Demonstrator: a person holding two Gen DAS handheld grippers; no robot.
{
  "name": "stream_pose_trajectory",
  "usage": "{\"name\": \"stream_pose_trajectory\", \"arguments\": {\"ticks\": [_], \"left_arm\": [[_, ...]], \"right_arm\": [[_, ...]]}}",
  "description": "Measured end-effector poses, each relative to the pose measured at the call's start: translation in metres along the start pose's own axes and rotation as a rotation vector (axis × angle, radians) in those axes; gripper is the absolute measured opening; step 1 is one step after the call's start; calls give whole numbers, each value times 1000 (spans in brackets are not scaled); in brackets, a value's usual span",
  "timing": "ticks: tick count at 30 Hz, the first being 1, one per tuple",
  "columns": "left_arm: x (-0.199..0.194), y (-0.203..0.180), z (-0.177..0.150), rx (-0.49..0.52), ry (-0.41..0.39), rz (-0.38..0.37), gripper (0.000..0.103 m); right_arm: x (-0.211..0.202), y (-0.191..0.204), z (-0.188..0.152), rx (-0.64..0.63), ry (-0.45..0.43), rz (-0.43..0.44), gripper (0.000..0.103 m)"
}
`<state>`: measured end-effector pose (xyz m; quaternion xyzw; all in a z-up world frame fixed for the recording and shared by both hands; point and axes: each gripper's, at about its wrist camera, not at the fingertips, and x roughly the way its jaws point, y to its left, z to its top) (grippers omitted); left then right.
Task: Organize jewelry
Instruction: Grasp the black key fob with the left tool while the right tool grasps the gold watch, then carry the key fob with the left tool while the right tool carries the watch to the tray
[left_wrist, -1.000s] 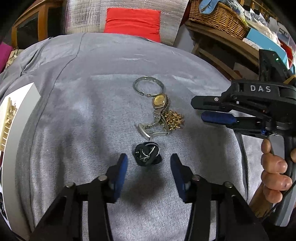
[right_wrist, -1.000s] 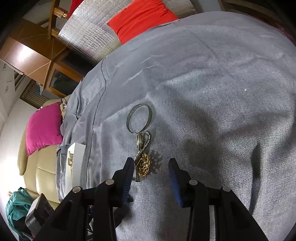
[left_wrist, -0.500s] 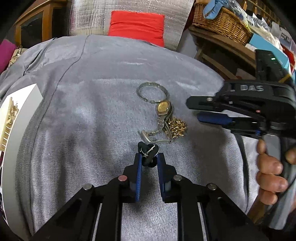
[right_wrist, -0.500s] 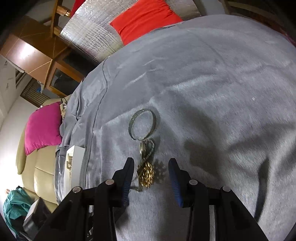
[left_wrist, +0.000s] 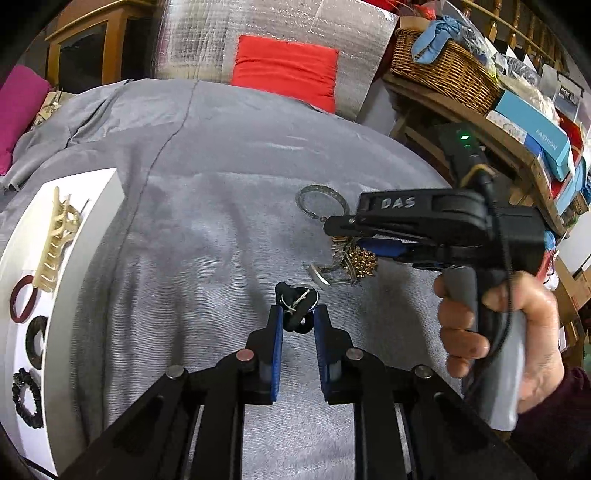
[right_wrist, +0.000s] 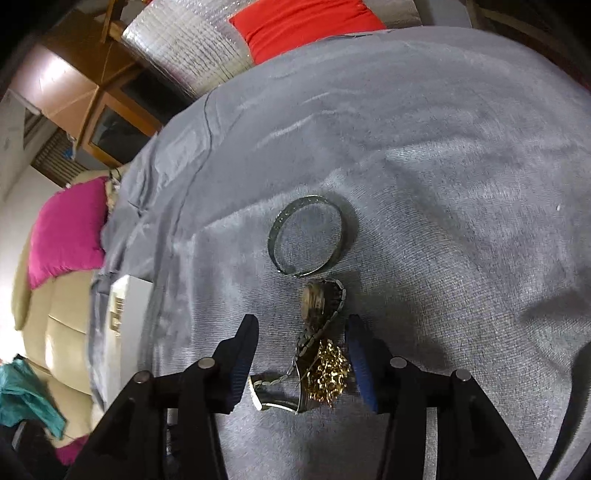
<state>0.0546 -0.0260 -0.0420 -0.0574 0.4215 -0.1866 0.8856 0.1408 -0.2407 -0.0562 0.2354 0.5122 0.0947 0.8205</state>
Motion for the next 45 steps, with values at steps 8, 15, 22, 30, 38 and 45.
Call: {"name": "stream_pose_trajectory", "arguments": {"ticks": [8,15,22,30,38,45], "left_arm": [[-8,9,-3,-5,-4,-5,17],[-14,17,-5,-25,-8,5,17],[-21,22,-6,-42,-18,12,17],[-28,32,-6,-70,-29,31,17],[-39,40,-9,-82,-55,57,17],[-62,54,-13,-103,-113,97,18]], "right_arm": [[12,17,3,-114,-72,-163,24],[12,32,1,-172,-95,-189,17],[-5,47,-7,-211,-117,-104,17],[-28,53,-12,-193,-168,55,17],[-43,70,-20,-218,-205,166,17],[-54,90,-31,-258,-235,239,17]]}}
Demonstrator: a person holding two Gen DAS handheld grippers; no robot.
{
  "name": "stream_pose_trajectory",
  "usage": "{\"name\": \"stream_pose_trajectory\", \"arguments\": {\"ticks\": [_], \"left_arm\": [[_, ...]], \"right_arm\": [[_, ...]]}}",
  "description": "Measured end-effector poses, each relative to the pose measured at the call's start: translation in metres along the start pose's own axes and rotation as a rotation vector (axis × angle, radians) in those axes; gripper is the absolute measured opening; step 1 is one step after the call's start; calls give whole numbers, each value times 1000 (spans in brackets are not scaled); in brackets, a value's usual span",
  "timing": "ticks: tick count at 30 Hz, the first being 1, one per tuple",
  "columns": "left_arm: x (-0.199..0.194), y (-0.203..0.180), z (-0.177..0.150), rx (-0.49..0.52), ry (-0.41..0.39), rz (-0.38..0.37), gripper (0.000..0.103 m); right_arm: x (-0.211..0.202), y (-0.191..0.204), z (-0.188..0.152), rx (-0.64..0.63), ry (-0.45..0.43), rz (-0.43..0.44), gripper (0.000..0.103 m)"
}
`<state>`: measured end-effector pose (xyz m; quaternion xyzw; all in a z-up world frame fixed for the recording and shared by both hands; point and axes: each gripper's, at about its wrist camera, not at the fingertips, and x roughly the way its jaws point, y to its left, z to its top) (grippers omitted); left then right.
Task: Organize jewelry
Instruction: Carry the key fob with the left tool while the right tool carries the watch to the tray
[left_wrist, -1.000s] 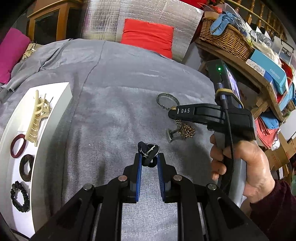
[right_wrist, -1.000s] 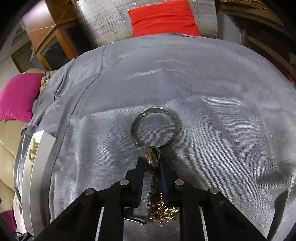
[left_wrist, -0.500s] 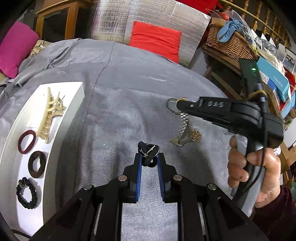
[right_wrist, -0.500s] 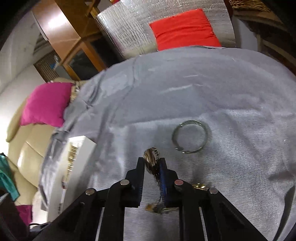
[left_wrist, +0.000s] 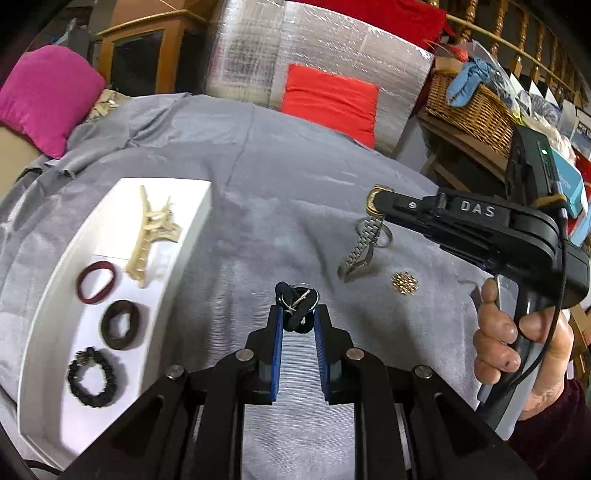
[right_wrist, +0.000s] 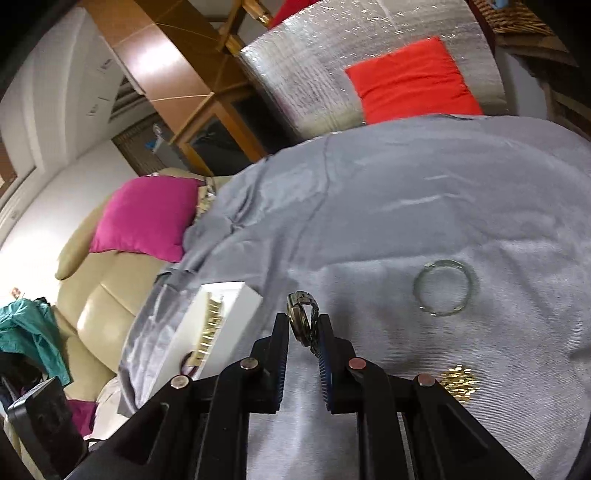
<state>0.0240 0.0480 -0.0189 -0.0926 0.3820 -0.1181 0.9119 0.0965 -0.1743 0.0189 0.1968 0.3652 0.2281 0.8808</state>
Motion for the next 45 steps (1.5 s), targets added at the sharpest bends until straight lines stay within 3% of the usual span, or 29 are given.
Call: {"name": "stream_pose_trajectory", "arguments": {"ticks": [12,18,29,45], "left_arm": [[-27,52,-4,-61,-50,97,18],[-41,83,-9,-105,-64,176,18],[-55,115,-21,-162,-57,240,18],[-58,127,-23,-139,-53,375,18]], "right_arm": [[11,44,-6,-43,-28,96,16],[17,75,-11,-75,-49,176,17],[35,134,-26,-130,-32,315,17],[39,152,-40,-166,-6,342,17]]}}
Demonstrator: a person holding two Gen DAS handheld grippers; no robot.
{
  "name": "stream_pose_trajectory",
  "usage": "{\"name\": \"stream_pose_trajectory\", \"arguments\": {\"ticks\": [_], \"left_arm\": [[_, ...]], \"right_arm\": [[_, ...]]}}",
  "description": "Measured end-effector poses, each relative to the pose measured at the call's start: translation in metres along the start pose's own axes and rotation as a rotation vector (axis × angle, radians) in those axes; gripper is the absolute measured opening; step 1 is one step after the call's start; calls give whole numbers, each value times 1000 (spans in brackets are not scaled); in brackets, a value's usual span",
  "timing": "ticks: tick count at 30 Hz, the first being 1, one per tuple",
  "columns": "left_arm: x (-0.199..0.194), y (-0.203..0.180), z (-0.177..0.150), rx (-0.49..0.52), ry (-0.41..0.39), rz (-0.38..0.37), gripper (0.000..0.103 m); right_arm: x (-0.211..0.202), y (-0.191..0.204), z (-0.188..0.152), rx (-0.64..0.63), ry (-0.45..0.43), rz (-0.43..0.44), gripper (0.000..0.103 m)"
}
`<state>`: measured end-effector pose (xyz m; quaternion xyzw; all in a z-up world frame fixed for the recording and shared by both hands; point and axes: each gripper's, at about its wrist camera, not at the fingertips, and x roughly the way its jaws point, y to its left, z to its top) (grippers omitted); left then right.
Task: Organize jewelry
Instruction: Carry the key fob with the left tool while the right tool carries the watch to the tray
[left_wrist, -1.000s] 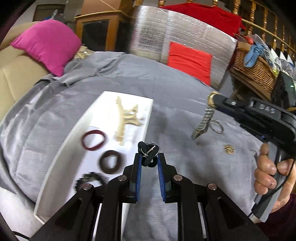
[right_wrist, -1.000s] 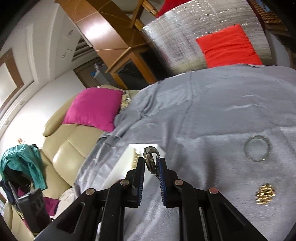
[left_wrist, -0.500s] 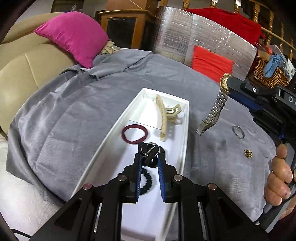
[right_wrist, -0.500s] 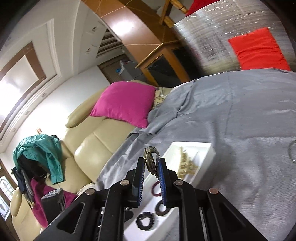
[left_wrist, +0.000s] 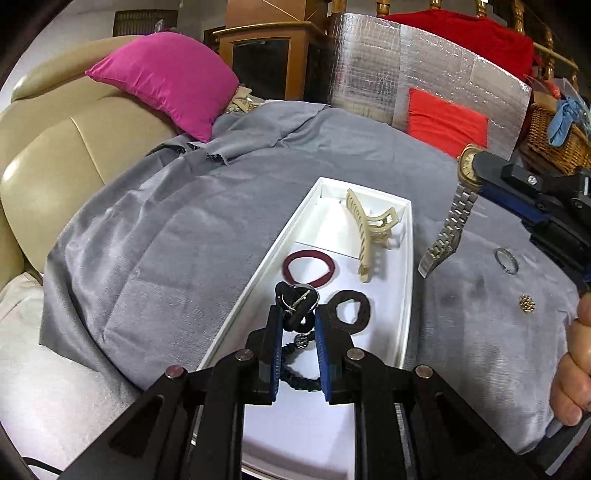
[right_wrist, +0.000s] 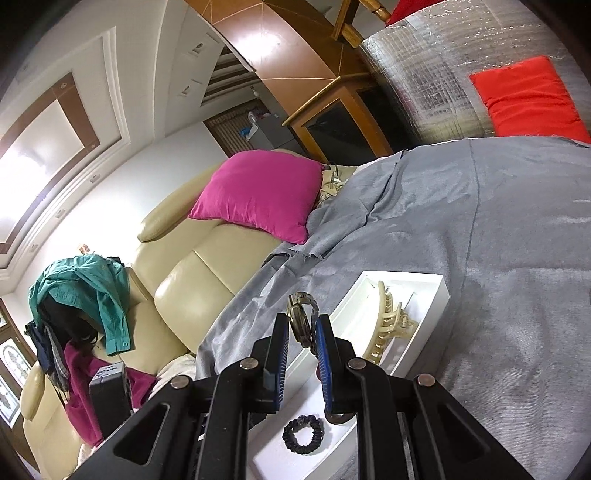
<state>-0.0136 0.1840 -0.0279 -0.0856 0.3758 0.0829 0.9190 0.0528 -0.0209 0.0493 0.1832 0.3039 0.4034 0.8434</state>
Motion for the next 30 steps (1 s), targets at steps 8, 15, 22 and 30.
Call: {"name": "stream_pose_trajectory", "arguments": {"ticks": [8,15,22,30], "left_arm": [[3,0,-2,17,16,35,18],[6,5,-6,20,32,62,18],[8,13,-10,17,48,88,18],[11,21,-14,12,66,108,18]], "right_arm": [[2,5,-4,-9,18,19,17],[9,11,-11,-18,45,33,17],[13,17,-19,-29,74,45,17],[20,21,-30,-49,121,45,17]]}}
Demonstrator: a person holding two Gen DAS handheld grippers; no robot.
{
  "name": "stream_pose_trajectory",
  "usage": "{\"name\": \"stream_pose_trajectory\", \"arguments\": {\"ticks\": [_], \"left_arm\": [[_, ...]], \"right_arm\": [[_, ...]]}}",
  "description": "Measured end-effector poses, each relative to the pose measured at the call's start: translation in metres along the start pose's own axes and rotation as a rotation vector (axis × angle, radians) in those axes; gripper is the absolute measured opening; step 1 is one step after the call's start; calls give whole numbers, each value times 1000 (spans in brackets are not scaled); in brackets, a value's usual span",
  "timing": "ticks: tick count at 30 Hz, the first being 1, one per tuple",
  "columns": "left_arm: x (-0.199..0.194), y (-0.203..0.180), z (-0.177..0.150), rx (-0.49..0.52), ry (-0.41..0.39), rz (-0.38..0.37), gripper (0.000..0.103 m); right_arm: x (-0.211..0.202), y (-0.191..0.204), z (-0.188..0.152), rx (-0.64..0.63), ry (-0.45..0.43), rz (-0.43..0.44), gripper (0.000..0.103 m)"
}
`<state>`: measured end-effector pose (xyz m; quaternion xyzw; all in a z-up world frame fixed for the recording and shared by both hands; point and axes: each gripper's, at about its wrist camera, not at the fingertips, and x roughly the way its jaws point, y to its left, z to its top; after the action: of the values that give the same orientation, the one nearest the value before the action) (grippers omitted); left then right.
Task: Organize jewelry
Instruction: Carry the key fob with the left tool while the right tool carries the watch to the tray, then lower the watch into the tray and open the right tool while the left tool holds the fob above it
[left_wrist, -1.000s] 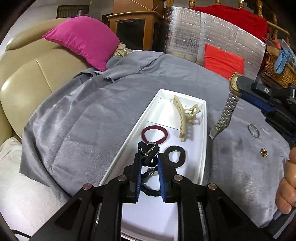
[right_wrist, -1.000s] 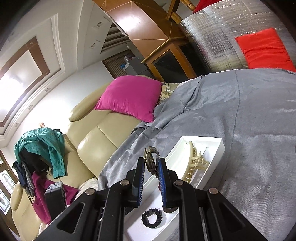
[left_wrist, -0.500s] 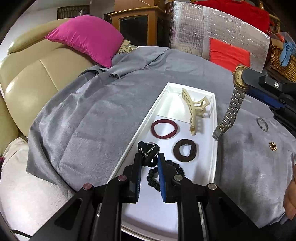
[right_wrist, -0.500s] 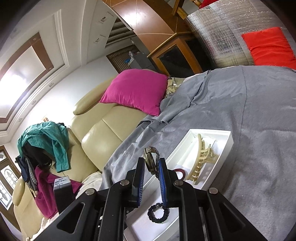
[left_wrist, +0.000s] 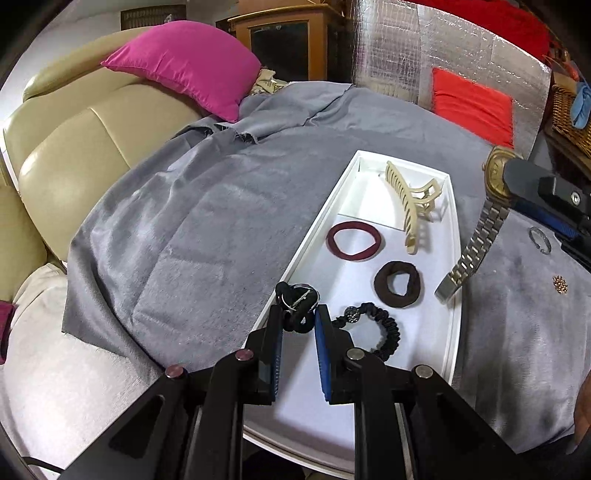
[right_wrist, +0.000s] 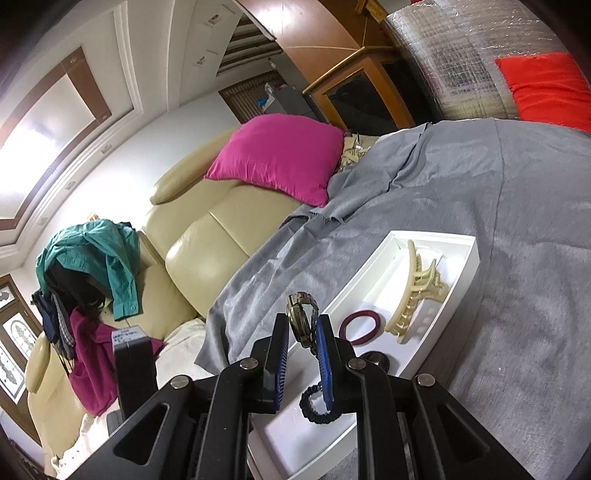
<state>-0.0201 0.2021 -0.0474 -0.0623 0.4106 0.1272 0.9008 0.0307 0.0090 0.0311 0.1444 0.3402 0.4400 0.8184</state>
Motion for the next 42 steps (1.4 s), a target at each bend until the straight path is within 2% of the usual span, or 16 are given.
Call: {"name": "stream_pose_trajectory", "arguments": {"ticks": [14,19,28,42], "left_arm": [[13,13,-6,-21,66,-14,18],[14,13,-6,-29,74,-32,18],[18,8,-9,-46,114,-120,18],[21,-7,-17,-19,169,-216,18]], "right_arm": [[17,-9,-9,19,54,-37,17],[19,-15,-6,38,41,-57,17],[17,-29,6,76,-2,-93,17],[37,-35,2,79,52,-115,17]]}}
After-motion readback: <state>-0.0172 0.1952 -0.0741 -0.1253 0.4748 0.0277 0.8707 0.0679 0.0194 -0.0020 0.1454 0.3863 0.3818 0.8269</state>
